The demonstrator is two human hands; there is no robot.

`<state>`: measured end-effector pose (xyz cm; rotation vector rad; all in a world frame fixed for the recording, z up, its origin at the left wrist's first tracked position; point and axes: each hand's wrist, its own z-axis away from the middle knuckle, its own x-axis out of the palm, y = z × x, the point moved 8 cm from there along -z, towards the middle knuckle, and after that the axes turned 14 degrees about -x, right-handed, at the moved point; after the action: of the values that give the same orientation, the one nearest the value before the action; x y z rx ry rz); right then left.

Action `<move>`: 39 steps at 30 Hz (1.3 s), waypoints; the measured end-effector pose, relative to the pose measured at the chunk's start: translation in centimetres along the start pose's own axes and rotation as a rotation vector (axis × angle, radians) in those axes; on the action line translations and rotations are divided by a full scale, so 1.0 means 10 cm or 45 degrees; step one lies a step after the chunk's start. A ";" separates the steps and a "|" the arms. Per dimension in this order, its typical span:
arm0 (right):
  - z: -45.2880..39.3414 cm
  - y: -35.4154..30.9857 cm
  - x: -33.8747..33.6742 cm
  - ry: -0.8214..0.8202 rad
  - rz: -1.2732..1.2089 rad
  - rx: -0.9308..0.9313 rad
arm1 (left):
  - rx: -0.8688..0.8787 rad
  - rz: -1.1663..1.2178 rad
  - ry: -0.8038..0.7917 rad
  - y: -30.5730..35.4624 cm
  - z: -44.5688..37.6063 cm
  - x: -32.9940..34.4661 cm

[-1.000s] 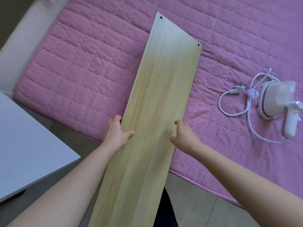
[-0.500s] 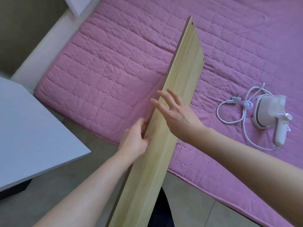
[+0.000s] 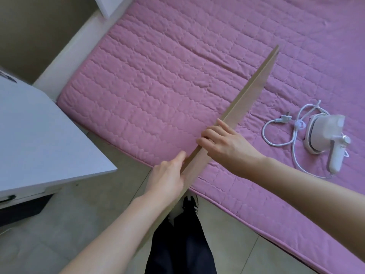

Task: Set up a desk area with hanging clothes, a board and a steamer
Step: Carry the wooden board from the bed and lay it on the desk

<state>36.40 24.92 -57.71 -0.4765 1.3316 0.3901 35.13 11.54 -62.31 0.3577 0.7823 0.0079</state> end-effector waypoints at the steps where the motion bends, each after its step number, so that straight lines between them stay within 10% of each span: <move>1: 0.01 -0.01 0.02 -0.022 0.004 -0.008 | -0.012 -0.008 0.008 -0.01 0.02 0.02; 19: 0.01 -0.01 -0.04 -0.466 0.092 -0.264 | -0.313 0.049 0.328 -0.13 0.47 0.24; 39: 0.19 -1.65 -1.83 0.015 0.021 -0.573 | -0.457 0.455 0.912 -0.79 2.96 -0.88</move>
<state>43.05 12.04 -37.74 -0.8423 1.2589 0.7070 48.31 -6.31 -39.46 0.1401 1.3871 0.6335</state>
